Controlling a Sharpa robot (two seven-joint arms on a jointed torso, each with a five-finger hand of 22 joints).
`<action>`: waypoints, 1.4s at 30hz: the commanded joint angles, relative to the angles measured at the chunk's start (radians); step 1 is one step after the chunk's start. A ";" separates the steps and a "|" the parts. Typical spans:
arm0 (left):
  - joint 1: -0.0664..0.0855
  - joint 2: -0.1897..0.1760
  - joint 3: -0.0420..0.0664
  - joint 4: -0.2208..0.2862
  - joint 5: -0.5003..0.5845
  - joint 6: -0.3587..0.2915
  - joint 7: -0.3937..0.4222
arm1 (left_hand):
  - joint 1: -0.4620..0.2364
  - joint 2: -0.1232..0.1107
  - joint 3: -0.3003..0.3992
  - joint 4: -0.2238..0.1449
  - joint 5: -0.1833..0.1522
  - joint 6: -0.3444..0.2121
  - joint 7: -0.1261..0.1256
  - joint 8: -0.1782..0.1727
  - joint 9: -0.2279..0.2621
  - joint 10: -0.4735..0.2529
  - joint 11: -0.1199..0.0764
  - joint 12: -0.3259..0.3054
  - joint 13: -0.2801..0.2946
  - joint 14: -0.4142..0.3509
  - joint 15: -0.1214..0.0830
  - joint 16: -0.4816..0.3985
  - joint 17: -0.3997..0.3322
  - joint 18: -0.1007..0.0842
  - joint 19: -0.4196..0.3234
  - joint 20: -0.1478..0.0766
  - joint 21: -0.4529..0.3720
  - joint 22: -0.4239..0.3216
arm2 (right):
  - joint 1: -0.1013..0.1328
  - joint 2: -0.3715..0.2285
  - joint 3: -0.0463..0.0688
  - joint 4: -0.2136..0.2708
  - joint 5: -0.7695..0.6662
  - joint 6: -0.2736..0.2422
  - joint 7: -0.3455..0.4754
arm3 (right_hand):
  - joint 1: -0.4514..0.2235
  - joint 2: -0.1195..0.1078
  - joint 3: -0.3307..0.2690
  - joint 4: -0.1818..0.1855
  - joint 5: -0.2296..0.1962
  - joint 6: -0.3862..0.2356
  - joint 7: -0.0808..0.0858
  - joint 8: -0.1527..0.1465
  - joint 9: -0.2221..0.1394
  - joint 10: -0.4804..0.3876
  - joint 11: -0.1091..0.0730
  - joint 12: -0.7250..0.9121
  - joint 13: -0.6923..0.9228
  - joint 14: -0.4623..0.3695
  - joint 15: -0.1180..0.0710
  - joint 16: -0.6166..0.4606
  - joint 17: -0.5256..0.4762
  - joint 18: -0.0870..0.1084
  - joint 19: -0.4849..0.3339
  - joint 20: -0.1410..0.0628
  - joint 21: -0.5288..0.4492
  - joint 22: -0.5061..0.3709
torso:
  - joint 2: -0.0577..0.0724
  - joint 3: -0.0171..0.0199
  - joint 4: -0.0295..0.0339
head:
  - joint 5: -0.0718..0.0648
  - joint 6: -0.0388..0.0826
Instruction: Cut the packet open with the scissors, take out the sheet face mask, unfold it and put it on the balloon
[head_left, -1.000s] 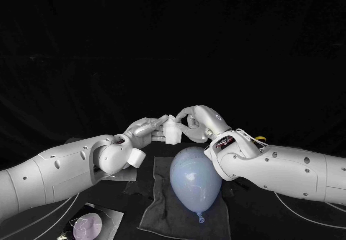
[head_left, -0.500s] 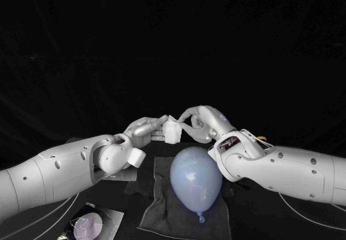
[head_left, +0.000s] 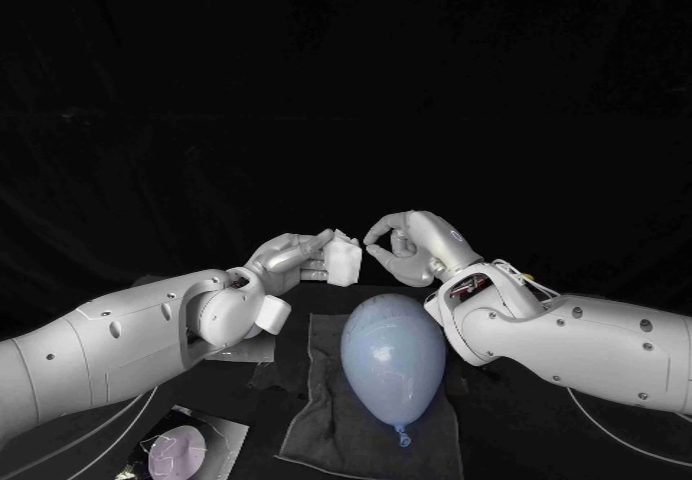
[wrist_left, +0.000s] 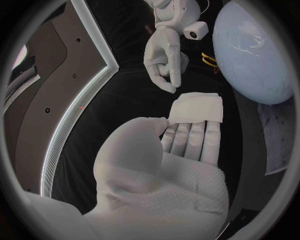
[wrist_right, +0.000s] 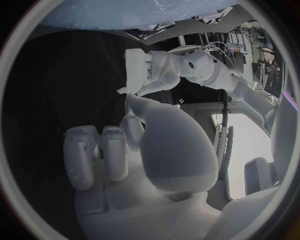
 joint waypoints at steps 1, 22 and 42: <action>0.001 0.001 0.001 0.003 -0.037 0.003 0.023 | -0.006 -0.020 0.001 0.003 -0.003 0.007 -0.004 0.006 0.002 0.009 -0.002 0.001 0.001 0.002 -0.004 -0.001 0.000 0.017 -0.003 -0.003 0.001 0.001 | 0.005 0.000 0.004 -0.011 0.126 -0.004 0.091 | -0.050 -0.022 -0.024 0.027 0.007 -0.047 0.019 -0.042 -0.018 -0.016 0.023 -0.014 -0.004 0.097 0.012 -0.008 0.234 -0.006 0.105 0.006 0.006 0.264 | 0.000 0.0002 -0.0001 | 0.001 0.003; 0.001 -0.003 0.001 0.018 -0.240 -0.046 0.073 | 0.115 -0.100 0.027 -0.042 -0.003 0.004 -0.023 0.029 0.026 0.021 -0.013 -0.001 0.000 -0.006 -0.008 -0.002 0.000 0.017 -0.003 -0.006 0.001 0.001 | 0.088 0.086 0.011 -0.185 0.544 0.605 0.101 | -0.080 -0.070 -0.101 0.060 0.005 -0.072 0.049 -0.119 -0.049 -0.033 0.051 -0.013 0.001 0.099 0.038 -0.003 0.241 -0.006 0.105 0.034 0.006 0.264 | 0.001 -0.0009 0.0013 | -0.009 0.003; 0.001 -0.017 0.001 0.015 -0.346 -0.071 0.080 | 0.124 -0.096 0.028 -0.036 -0.003 0.009 -0.025 0.040 0.034 0.034 -0.016 0.002 0.001 -0.006 -0.009 -0.001 0.001 0.017 -0.001 -0.006 0.002 0.001 | 0.091 0.051 0.012 -0.182 0.622 0.522 0.213 | -0.052 -0.062 -0.118 0.065 0.010 -0.055 0.048 -0.141 -0.057 -0.026 0.050 0.014 0.017 0.102 0.037 0.005 0.252 -0.006 0.105 0.036 0.006 0.264 | 0.000 0.0008 -0.0007 | -0.008 -0.003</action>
